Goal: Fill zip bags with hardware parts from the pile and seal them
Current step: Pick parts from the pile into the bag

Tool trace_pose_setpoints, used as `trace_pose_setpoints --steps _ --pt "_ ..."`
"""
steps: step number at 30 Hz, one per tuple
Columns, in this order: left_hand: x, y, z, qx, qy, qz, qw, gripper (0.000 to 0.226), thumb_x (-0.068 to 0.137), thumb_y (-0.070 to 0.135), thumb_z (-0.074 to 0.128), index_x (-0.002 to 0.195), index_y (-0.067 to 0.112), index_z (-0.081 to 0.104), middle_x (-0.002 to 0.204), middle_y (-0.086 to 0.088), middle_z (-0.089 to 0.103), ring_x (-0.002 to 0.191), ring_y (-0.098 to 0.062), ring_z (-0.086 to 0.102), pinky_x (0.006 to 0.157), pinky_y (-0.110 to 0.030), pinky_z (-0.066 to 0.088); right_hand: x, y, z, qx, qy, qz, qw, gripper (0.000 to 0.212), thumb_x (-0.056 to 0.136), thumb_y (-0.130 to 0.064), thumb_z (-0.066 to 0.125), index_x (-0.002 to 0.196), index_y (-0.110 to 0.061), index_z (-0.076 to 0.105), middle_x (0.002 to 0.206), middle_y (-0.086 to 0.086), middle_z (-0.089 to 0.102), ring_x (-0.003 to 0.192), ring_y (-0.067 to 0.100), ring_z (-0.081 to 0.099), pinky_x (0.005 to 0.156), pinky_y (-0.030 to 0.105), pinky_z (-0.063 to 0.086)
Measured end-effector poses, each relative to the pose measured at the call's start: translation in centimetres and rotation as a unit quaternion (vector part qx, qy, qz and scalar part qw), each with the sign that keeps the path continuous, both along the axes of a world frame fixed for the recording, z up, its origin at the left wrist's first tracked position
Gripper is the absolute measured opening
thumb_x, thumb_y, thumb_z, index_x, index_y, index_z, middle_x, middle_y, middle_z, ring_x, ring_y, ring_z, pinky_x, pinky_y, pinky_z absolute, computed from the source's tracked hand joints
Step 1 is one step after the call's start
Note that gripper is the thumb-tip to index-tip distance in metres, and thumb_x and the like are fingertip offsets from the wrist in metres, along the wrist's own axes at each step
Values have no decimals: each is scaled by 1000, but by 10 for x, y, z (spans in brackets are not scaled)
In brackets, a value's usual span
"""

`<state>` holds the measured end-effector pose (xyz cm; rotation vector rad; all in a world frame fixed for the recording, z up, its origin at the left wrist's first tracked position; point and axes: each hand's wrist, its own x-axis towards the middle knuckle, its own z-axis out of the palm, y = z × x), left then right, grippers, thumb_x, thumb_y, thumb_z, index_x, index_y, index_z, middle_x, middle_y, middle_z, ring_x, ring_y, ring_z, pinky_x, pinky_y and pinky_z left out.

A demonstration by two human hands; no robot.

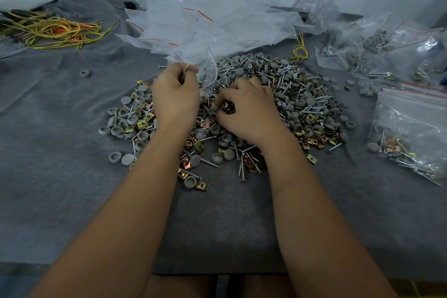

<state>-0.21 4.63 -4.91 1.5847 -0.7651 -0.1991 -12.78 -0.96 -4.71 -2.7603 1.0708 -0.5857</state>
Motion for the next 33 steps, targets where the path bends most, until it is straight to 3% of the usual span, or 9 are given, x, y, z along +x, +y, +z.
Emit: trace_pose_setpoints --steps 6,12,19,26,29,33 --pt "0 0 1 2 -8 2 1000 23 95 13 45 99 15 68 48 10 38 36 -3 34 40 -17 25 1 1 -1 3 2 -3 1000 15 81 -45 61 92 -36 62 114 -6 49 119 20 34 98 36 19" --pt "-1 0 1 5 -8 -1 1000 23 94 13 45 97 17 68 49 10 39 37 -4 34 45 -23 28 1 2 1 11 -12 8 1000 14 78 -42 65 92 -38 67 118 -7 50 118 18 33 99 35 18" --pt "0 0 0 3 -4 -9 1000 22 94 13 45 97 17 67 50 9 39 37 -3 32 40 -18 26 3 2 2 26 -26 11 999 6 77 -37 70 80 -34 66 116 -10 52 119 17 35 97 31 15" --pt "-2 1 1 -1 -2 -9 1000 23 95 12 45 96 17 67 50 9 39 34 -1 33 37 -14 24 4 -1 7 34 -157 -44 986 5 87 -23 66 90 -25 70 103 -5 62 107 20 53 98 42 37" --pt "-3 2 2 -2 -1 -11 1000 23 94 12 45 96 17 67 50 10 40 34 -1 35 37 -12 25 3 -1 10 50 -227 -48 971 6 90 -17 65 87 -22 65 96 -6 56 104 21 53 96 47 40" --pt "-3 2 1 3 -4 -23 1000 18 93 18 49 92 22 66 46 11 42 38 -3 33 42 -21 29 3 2 11 55 -286 -26 956 5 88 -12 66 88 -17 64 95 -6 51 102 22 53 91 45 44"
